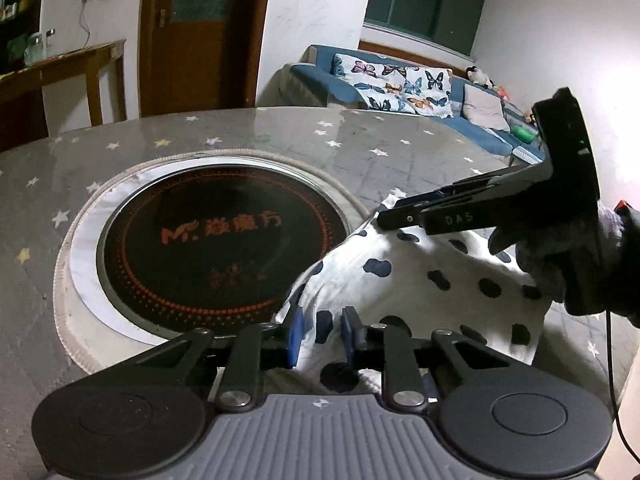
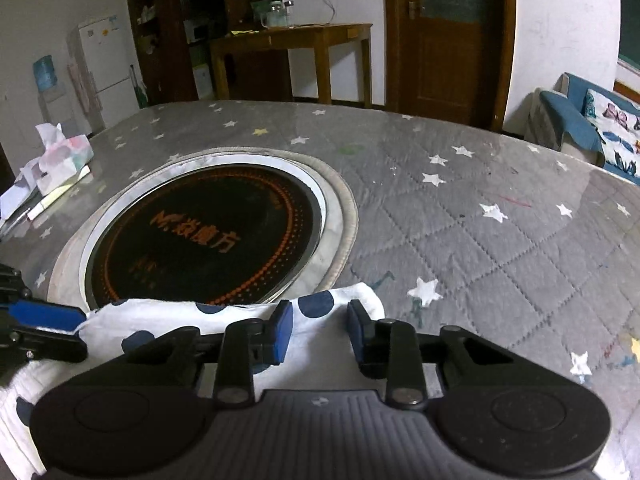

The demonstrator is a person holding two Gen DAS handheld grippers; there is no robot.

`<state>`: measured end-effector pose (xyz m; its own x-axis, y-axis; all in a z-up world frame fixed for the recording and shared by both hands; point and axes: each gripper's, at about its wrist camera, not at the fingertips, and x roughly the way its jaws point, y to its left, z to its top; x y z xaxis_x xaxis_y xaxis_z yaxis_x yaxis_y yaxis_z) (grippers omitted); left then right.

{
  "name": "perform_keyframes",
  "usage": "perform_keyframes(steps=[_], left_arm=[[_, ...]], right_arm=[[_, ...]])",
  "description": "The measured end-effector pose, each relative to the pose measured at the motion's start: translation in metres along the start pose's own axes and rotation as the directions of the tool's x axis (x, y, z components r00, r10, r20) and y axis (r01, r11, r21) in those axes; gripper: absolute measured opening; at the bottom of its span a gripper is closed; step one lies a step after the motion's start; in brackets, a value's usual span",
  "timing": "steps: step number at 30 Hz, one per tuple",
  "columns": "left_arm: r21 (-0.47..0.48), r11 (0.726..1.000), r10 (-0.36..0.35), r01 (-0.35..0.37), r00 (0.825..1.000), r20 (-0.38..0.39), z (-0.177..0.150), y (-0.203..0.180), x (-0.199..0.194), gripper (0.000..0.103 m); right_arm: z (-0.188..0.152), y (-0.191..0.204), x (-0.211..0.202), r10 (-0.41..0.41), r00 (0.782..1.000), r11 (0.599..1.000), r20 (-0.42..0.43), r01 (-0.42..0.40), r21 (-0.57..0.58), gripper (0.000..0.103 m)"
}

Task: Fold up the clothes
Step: 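Grasp the stack with the left gripper while the right gripper tucks its edge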

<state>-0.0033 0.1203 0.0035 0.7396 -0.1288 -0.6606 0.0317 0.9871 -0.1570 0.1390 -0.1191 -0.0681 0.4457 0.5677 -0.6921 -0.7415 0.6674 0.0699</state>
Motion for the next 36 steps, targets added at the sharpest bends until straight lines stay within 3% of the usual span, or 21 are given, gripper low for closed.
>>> perform_keyframes(steps=[9,13,16,23,27,31,36], left_arm=[[0.01,1.0,0.019,-0.019,1.0,0.01,0.002,-0.004,-0.004,0.026],[0.03,0.999,0.023,-0.024,0.999,0.023,0.003,-0.011,-0.008,0.026],[0.042,0.998,0.039,-0.039,0.999,0.018,0.004,-0.011,-0.005,0.026],[0.034,0.998,0.058,-0.058,0.998,0.003,0.004,-0.005,0.004,0.027],[0.021,0.998,0.053,-0.053,0.999,0.003,0.005,-0.004,0.001,0.028],[0.008,0.999,0.053,-0.053,0.998,0.016,0.006,-0.005,-0.009,0.034],[-0.003,0.997,0.075,-0.075,0.996,0.054,0.005,-0.012,-0.029,0.053]], right_arm=[[-0.001,0.007,-0.039,0.018,0.999,1.0,0.043,-0.017,-0.019,0.031],[-0.015,0.023,-0.068,0.062,0.996,0.995,0.059,-0.057,-0.082,0.04],[-0.028,0.027,-0.083,0.071,0.996,0.992,0.05,-0.065,-0.106,0.04],[-0.056,0.003,-0.075,0.002,1.0,1.0,-0.005,-0.002,-0.016,0.04],[-0.061,0.001,-0.081,-0.004,1.0,1.0,0.008,0.004,-0.003,0.04],[-0.06,0.016,-0.1,0.02,0.999,0.998,0.044,-0.018,-0.063,0.042],[-0.062,0.053,-0.122,0.081,0.995,0.978,0.066,-0.066,-0.2,0.047]])
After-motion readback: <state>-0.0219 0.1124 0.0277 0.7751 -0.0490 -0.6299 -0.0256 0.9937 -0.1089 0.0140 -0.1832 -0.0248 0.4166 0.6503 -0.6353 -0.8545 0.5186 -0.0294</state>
